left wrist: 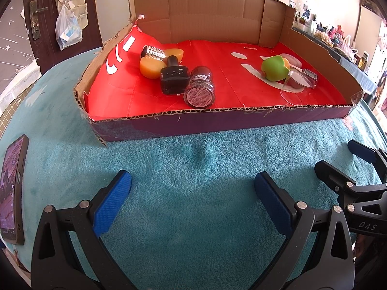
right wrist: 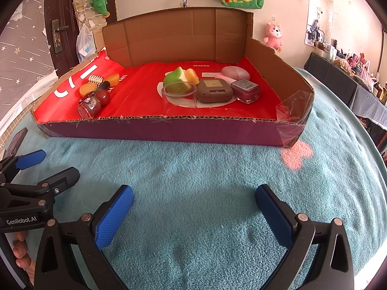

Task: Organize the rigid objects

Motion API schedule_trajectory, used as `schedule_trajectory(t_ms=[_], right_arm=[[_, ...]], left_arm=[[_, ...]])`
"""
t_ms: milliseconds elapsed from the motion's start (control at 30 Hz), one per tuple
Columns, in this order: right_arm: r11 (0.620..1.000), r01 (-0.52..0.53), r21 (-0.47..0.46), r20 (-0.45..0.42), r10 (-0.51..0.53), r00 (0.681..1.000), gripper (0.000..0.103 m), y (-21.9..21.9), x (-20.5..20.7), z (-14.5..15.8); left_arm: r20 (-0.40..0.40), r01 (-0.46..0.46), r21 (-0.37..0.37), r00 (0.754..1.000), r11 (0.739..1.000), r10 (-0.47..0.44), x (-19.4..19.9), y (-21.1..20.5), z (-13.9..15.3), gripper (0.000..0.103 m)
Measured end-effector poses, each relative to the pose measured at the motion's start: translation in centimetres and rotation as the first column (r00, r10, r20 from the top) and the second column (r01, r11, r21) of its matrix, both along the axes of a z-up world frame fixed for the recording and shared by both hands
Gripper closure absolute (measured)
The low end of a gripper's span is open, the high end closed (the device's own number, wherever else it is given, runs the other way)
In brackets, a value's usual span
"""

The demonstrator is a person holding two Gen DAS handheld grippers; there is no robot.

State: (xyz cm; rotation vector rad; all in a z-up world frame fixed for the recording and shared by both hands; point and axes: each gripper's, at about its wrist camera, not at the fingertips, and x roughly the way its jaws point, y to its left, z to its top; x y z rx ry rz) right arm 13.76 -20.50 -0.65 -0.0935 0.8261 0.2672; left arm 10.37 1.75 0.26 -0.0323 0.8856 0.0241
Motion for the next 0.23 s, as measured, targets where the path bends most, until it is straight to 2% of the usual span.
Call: schedule_trajectory(t_ms=[233], right_arm=[[1.0, 0.0, 0.0, 0.0, 0.0, 1.0, 0.0, -0.01, 0.0, -0.01]], left_arm=[[-0.003, -0.001, -0.004, 1.0, 1.0, 0.001, 0.0, 0.03, 0.01, 0.0]])
